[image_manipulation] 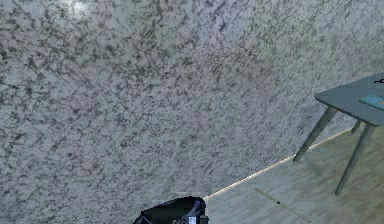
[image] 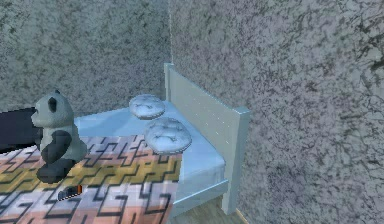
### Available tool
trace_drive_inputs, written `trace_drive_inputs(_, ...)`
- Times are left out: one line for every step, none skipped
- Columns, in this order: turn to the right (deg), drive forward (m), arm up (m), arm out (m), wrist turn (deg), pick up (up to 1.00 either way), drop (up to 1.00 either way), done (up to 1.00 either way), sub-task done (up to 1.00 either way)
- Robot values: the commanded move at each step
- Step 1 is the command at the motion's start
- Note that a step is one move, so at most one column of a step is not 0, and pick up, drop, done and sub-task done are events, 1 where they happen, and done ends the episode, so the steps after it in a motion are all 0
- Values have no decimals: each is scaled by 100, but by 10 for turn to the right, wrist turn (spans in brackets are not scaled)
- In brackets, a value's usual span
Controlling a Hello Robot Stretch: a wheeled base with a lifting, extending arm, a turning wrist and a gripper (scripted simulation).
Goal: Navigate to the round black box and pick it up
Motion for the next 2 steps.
trace_drive_inputs(0, 0, 0, 0, 450, 0, 0, 0, 0)
trace_drive_inputs(0, 0, 0, 0, 450, 0, 0, 0, 0)
